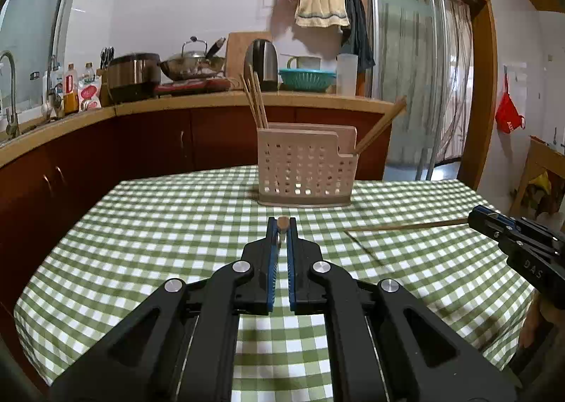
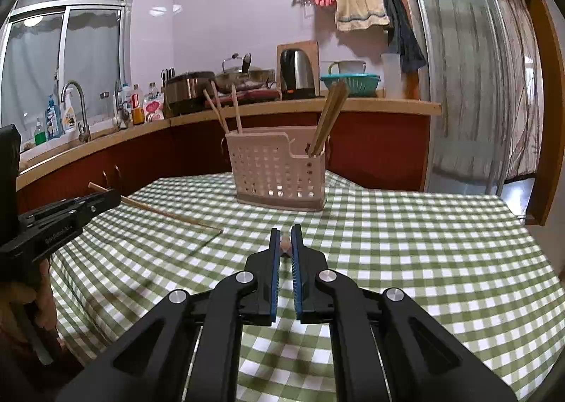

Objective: Organize utensils
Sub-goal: 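Lift both held chopsticks and carry them over the basket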

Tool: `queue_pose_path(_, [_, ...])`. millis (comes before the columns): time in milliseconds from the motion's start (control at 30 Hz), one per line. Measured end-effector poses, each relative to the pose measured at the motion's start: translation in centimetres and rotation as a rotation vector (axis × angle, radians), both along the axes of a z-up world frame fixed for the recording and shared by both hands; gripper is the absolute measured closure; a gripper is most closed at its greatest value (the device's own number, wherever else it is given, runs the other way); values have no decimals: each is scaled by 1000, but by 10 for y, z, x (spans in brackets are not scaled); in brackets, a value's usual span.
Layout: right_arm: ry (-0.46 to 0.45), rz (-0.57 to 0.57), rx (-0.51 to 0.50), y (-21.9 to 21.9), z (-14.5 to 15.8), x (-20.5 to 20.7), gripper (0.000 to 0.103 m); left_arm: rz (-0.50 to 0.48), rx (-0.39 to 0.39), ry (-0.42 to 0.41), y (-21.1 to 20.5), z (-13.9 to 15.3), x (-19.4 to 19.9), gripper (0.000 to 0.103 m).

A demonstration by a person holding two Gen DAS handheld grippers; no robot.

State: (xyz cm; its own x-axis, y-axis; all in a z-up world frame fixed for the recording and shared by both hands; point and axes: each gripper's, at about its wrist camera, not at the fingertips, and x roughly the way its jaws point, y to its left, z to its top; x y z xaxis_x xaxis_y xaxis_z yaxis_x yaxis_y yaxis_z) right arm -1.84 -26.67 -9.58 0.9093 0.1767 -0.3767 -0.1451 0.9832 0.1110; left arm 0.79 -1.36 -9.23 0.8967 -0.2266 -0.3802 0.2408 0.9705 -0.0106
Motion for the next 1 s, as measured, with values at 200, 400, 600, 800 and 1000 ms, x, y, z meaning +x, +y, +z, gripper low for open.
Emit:
queue_pose_path(200, [-27,-10,-5,-4,16,1,96,-4,-10,-39,4,20,0,97])
queue_pose_path(400, [-24,6,-8,-5,26,13,96,-12,-26,-31,8,31,15,97])
queue_pose_path(600, [-23,22,-19,-4,34,37,96,-19,-32,-28,8,40,35,97])
queue_pose_path(800, [-28,29,-21,-2,40,59,96,-21,-32,-28,6,45,53,97])
queue_pose_path(1000, [-22,42,-27,3,45,79,96,-27,-30,-24,4,50,70,97])
